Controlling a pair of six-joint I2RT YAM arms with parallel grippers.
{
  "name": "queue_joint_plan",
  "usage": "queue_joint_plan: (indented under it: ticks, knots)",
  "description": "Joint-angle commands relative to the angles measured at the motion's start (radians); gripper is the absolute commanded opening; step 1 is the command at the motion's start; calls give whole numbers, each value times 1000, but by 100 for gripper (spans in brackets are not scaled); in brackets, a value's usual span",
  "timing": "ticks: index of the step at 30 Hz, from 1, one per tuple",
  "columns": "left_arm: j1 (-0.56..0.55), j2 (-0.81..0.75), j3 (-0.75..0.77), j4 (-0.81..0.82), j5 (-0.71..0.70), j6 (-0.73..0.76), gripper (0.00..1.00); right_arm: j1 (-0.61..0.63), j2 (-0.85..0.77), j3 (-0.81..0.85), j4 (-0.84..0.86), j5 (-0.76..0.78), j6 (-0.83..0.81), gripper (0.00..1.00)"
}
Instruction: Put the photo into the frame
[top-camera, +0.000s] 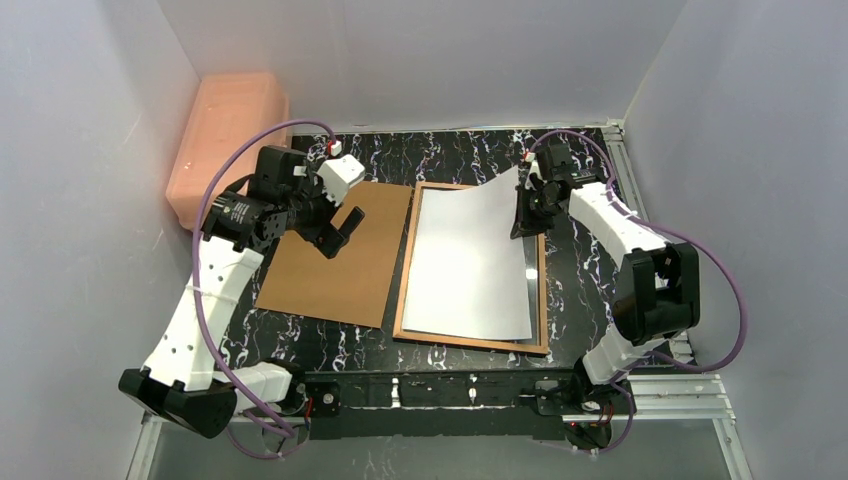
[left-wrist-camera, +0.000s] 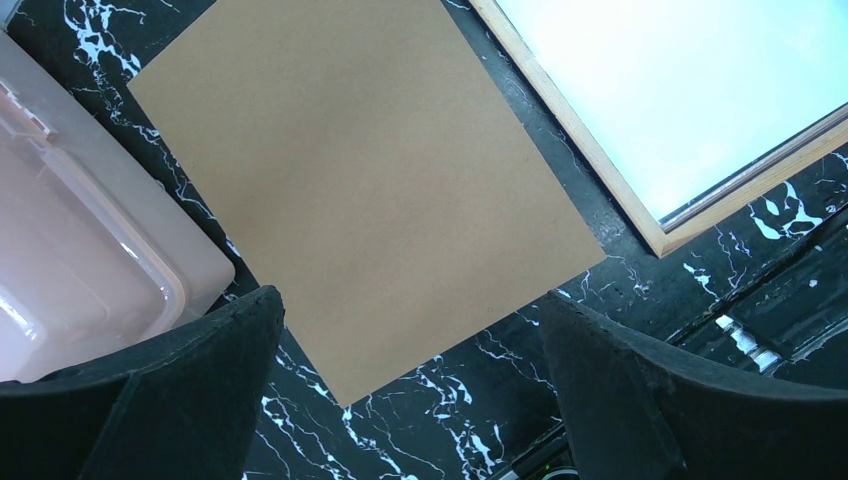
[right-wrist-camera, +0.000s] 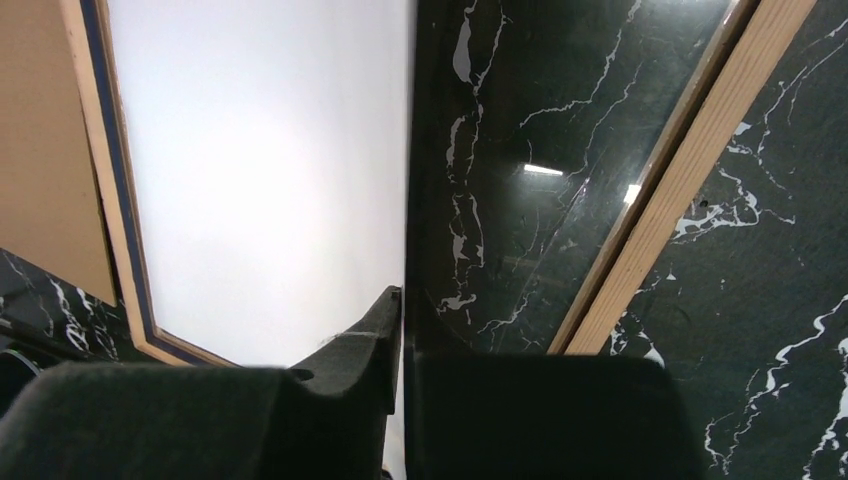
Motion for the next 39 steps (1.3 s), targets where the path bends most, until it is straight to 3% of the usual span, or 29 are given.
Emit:
queue_joint_plan:
  ticks: [1, 3, 4, 6, 7, 8, 22, 30, 33, 36, 39]
  knots:
    - [4, -31, -2, -34, 1, -5, 98, -5, 15, 17, 14, -25, -13, 19]
    - [5, -30, -2, -35, -2, -4, 99, -5, 20, 23, 13, -31, -18, 26]
    - [4, -28, -1, -35, -4, -5, 98, -5, 23, 28, 9, -31, -18, 36]
    - [4, -27, 1, -35, -6, -7, 99, -4, 32, 40, -4, -15, -21, 64]
    - [5, -26, 4, -37, -6, -9, 98, -5, 37, 47, -15, -1, -24, 93]
    - [4, -24, 5, -39, -6, -10, 98, -4, 41, 55, -25, 17, -26, 98]
    - [5, -13, 9, -61, 4, -14, 99, -5, -9, 155, -152, 332, -8, 99]
    - [10, 10, 8, -87, 14, -29, 98, 15, -81, 137, -115, 282, 15, 99]
    - [39, 33, -1, -89, 44, -35, 99, 73, -124, 106, -81, 302, 55, 99]
    - [113, 88, 14, -105, 98, -43, 99, 211, -150, 109, -6, 352, 122, 99]
    - [170, 134, -7, -98, 63, 5, 98, 344, -105, 149, 61, 347, 203, 99]
